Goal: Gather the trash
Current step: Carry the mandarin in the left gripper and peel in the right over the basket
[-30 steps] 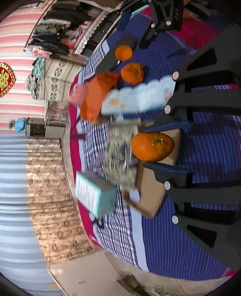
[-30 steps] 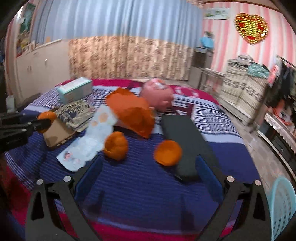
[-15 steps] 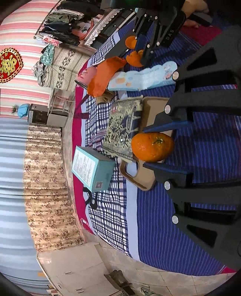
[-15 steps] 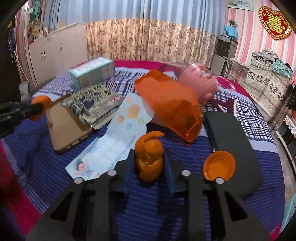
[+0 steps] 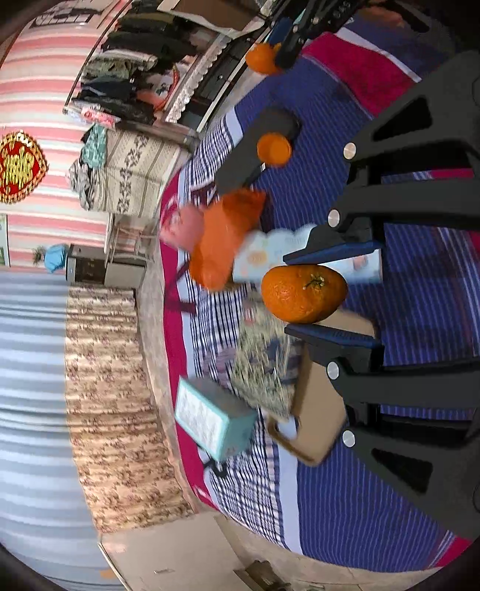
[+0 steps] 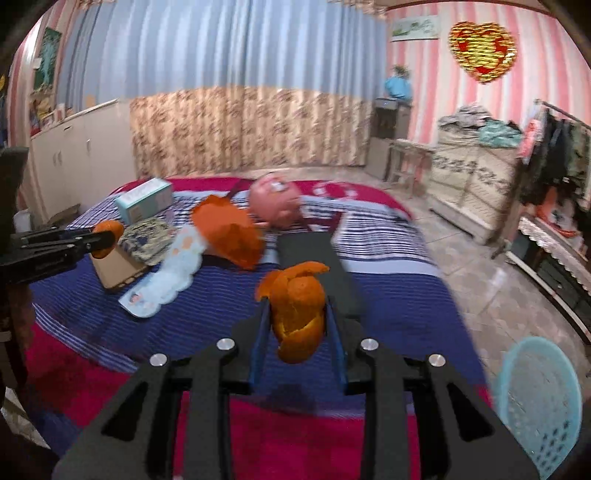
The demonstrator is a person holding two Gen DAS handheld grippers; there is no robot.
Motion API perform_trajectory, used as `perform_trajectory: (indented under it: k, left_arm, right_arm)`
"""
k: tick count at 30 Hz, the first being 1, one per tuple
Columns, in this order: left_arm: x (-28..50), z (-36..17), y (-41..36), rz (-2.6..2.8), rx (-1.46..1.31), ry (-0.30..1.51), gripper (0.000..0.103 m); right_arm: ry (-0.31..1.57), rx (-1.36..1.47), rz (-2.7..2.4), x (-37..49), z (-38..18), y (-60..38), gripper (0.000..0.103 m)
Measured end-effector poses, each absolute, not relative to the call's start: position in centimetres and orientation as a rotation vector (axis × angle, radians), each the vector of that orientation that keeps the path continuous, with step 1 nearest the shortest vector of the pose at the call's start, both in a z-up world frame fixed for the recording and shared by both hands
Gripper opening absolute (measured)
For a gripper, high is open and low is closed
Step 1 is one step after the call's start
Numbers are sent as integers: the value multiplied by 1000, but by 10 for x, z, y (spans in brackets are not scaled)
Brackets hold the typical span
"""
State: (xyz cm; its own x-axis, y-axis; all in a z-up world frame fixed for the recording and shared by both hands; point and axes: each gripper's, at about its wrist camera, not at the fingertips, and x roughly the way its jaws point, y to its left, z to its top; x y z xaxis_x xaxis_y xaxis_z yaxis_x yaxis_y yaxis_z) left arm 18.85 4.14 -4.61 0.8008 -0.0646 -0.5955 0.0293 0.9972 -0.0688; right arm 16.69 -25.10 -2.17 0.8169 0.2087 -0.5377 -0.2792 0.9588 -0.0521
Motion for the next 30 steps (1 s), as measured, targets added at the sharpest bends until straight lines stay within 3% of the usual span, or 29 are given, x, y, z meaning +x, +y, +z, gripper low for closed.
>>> perform_trajectory:
  k: [14, 30]
  left_arm:
    - [187, -36, -69, -197, 24, 601, 31]
    - [190, -38, -185, -336, 79, 594, 31]
  right_arm:
    - [507, 12, 26, 126, -19, -401, 30]
    - [486, 136, -126, 111, -28, -477, 30]
